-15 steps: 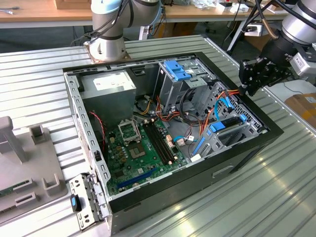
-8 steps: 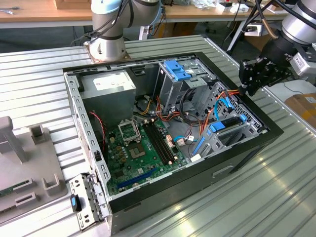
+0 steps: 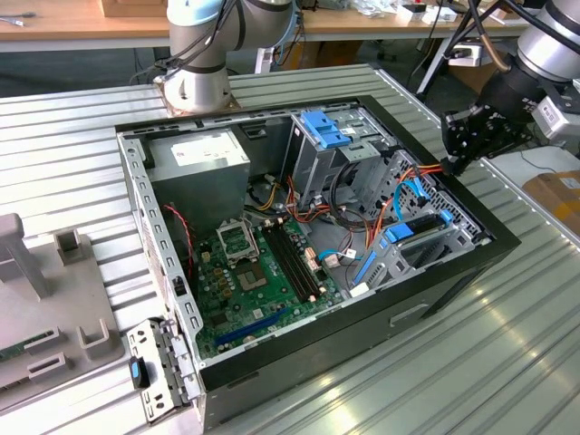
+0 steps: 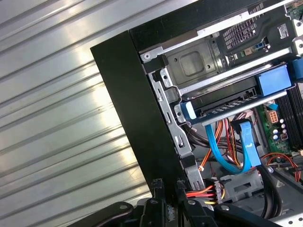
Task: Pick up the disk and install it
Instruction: 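Insert the first disk wire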
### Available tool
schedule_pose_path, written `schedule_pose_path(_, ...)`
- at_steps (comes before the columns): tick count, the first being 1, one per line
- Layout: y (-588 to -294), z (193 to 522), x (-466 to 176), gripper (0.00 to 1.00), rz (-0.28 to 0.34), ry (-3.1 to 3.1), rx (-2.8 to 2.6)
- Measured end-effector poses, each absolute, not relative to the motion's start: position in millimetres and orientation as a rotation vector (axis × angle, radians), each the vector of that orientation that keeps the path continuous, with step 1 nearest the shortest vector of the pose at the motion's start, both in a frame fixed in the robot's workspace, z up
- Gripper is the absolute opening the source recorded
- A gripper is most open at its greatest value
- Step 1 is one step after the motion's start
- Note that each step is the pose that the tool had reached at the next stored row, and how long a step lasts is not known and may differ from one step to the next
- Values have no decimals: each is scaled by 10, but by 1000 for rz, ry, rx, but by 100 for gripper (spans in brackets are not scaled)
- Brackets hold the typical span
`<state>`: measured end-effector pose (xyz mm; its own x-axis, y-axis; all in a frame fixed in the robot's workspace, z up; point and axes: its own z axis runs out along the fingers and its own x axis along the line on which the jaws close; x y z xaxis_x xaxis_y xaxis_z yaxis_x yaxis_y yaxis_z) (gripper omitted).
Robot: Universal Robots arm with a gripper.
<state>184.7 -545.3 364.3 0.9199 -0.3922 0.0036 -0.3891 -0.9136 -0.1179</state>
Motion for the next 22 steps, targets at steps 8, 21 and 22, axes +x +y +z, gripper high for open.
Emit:
schedule_pose_path(8,-5452,3644,1847,17,-41,605,-2965)
schedule_pose_path(21,-5450,3701,1848,17,-40,605,-2961)
schedule_pose_path(22,-5450,3701,1848,17,-40,605,-2960)
